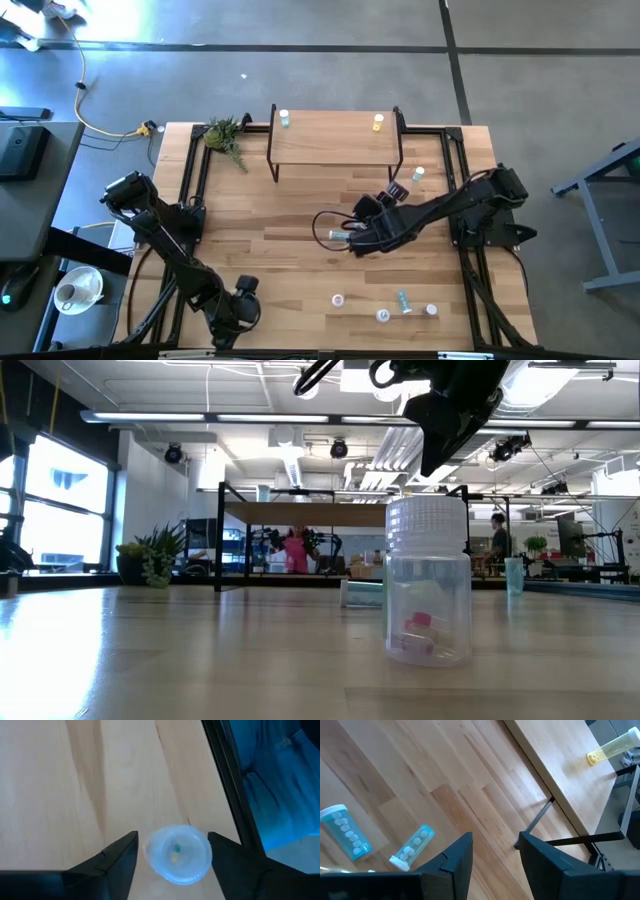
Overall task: Pick and place medicine bottles onto shelf by color
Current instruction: Put the left transparent pill bottle on the shelf, then put the middle blue pill bottle on the shelf
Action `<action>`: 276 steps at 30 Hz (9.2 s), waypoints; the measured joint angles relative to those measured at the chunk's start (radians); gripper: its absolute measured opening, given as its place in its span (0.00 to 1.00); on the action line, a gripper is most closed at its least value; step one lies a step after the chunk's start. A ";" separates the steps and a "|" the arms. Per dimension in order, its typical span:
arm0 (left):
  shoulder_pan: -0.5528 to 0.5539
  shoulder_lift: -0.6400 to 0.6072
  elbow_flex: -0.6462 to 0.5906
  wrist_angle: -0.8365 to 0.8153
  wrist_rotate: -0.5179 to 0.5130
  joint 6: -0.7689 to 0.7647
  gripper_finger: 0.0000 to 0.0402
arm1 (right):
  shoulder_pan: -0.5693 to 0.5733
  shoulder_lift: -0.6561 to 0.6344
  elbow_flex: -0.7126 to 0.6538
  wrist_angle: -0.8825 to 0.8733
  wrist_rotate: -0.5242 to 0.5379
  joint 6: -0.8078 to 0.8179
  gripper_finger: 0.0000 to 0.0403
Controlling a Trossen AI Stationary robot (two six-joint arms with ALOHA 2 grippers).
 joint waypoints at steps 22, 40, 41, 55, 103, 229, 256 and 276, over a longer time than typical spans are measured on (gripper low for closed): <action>0.119 -0.102 0.004 -0.037 0.002 0.292 0.34 | 0.032 0.000 0.000 0.000 0.004 0.000 0.37; 0.628 -0.454 0.043 -0.084 -0.119 0.735 0.34 | 0.079 0.000 0.000 0.024 0.002 0.003 0.37; 0.661 -0.466 0.057 -0.083 -0.118 0.752 0.34 | 0.079 0.000 0.000 0.029 0.001 0.002 0.37; 1.070 -0.467 0.352 -0.155 -0.109 0.936 0.34 | 0.077 0.001 0.000 0.135 -0.018 0.000 0.37; 1.451 0.107 0.843 -0.562 0.167 1.096 0.34 | 0.077 0.001 0.000 0.185 -0.029 0.052 0.37; 1.392 -0.003 0.793 -0.621 0.520 0.874 0.48 | 0.132 0.000 0.000 0.182 -0.132 0.079 0.37; 1.208 -0.478 -0.005 0.021 0.509 0.704 0.48 | 0.187 0.000 0.000 0.182 -0.155 0.105 0.37; 1.007 -0.695 -0.308 0.172 0.369 0.542 0.48 | 0.055 0.000 0.000 0.190 -0.232 -0.224 0.38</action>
